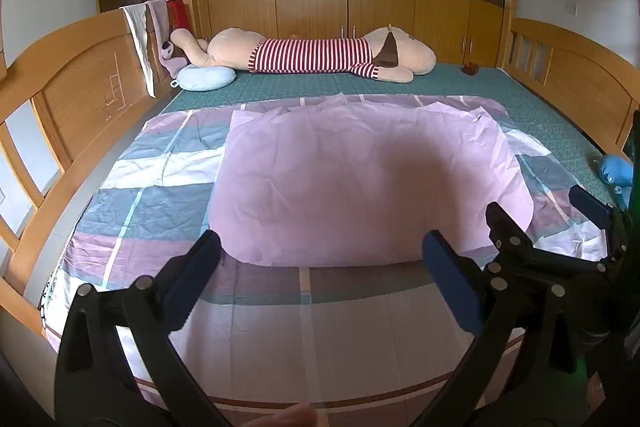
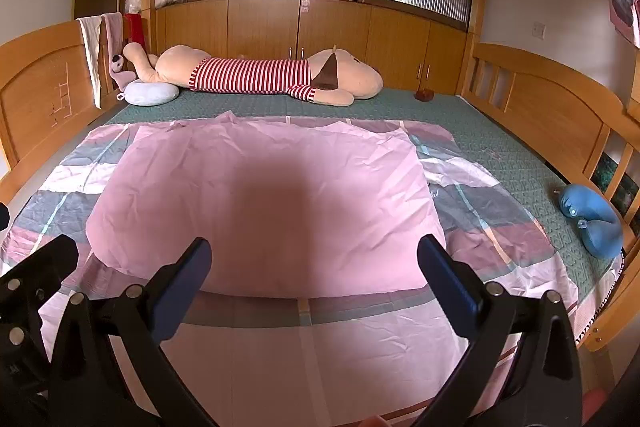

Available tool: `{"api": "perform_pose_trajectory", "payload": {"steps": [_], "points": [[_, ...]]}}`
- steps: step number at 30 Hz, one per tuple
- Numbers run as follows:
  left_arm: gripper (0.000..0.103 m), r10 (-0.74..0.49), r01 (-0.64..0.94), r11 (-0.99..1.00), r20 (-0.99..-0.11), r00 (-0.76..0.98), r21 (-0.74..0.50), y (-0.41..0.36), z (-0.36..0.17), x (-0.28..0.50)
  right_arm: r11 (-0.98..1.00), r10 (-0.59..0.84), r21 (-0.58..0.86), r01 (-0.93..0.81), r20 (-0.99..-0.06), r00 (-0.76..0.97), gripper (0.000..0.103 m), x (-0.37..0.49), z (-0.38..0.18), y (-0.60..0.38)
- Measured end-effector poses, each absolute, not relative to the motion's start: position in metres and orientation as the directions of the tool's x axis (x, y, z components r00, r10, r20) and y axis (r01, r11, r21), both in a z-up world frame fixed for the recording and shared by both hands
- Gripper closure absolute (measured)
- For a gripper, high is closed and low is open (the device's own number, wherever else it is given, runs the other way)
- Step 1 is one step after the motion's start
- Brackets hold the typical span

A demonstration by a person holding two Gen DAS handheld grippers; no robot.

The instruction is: Fold large clothes

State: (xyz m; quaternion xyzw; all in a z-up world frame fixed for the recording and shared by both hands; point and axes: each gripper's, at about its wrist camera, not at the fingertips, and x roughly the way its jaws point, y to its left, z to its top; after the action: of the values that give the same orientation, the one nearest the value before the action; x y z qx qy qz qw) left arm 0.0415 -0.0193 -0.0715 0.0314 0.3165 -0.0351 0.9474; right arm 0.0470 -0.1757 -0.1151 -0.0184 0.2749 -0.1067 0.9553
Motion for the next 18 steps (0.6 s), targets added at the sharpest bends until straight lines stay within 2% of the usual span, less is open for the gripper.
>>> {"api": "perform_pose_trajectory", "payload": {"steps": [18], "points": [[0.002,-0.05,0.089,0.996,-0.611,0.79,0.033,-0.0161,-0.0756,0.0423,0.976,-0.216,-0.095,0.195,-0.527,0.822,0.001,0.0453,-0.1167,-0.1737]]}}
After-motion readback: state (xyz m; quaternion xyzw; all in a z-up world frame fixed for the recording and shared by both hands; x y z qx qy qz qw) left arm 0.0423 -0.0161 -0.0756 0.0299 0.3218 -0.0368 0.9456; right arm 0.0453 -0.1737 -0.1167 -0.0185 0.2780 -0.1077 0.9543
